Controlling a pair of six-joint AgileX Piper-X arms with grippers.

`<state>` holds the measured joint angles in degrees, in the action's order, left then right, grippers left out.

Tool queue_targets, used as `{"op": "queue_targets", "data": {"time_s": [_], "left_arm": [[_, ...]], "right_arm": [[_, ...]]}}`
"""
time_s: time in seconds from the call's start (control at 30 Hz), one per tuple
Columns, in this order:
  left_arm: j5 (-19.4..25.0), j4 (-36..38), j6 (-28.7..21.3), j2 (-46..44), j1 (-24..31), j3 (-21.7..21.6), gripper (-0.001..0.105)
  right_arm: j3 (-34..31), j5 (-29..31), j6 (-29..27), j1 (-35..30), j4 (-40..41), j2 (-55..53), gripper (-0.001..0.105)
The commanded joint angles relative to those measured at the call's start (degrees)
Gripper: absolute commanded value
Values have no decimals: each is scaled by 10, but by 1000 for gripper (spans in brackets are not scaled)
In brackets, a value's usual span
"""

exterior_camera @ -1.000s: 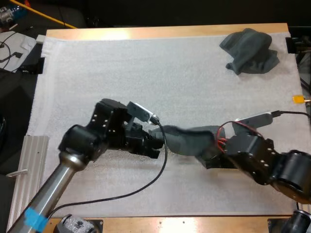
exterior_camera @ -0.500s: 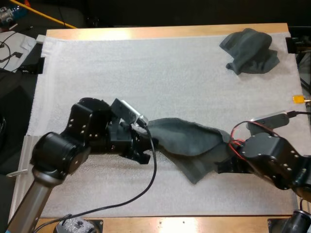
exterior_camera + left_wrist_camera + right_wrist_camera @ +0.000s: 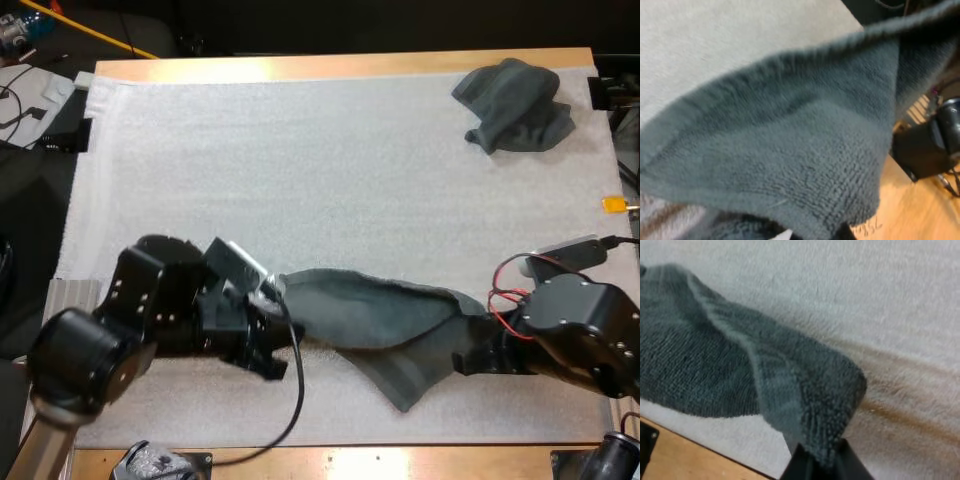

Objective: Pick towel from pile, fold and stack

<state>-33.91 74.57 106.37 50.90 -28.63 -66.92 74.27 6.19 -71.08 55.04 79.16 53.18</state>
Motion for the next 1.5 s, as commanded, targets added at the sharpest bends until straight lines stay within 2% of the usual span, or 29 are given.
{"op": "queue_targets", "data": {"time_s": [0.0, 0.13, 0.3, 0.47, 0.63, 0.73, 0.77, 0.87, 1.07, 1.3, 1.47], "left_arm": [[15, 27, 0, -21, -14, -4, 0], [79, 16, -25, -11, -13, 23, 0], [108, -86, -34, 11, -7, 99, 0], [122, -197, -37, 60, 5, 134, 0], [120, -271, -47, 125, 41, 134, 1], [118, -250, -40, 120, 40, 134, 0], [114, -274, -42, 145, 62, 135, 0], [102, -313, -42, 185, 93, 135, 0], [62, -395, -38, 267, 140, 135, 0], [64, -474, -36, 344, 163, 134, 0], [67, -504, -36, 377, 173, 134, 0]], "right_arm": [[15, -10, 7, 3, 22, -11, 0], [-1, -6, 10, 4, 27, 5, 1], [-65, 32, 5, -4, -34, 50, 1], [-101, 49, -6, -61, -126, 107, 1], [-112, -1, -23, -151, -207, 160, 1], [-109, 6, -12, -142, -201, 159, 0], [-112, -16, -11, -176, -230, 179, 0], [-115, -49, -5, -217, -266, 213, 0], [-115, -96, 15, -270, -331, 275, 1], [-115, -88, 44, -294, -399, 329, 1], [-117, -80, 61, -307, -436, 353, 0]]}}
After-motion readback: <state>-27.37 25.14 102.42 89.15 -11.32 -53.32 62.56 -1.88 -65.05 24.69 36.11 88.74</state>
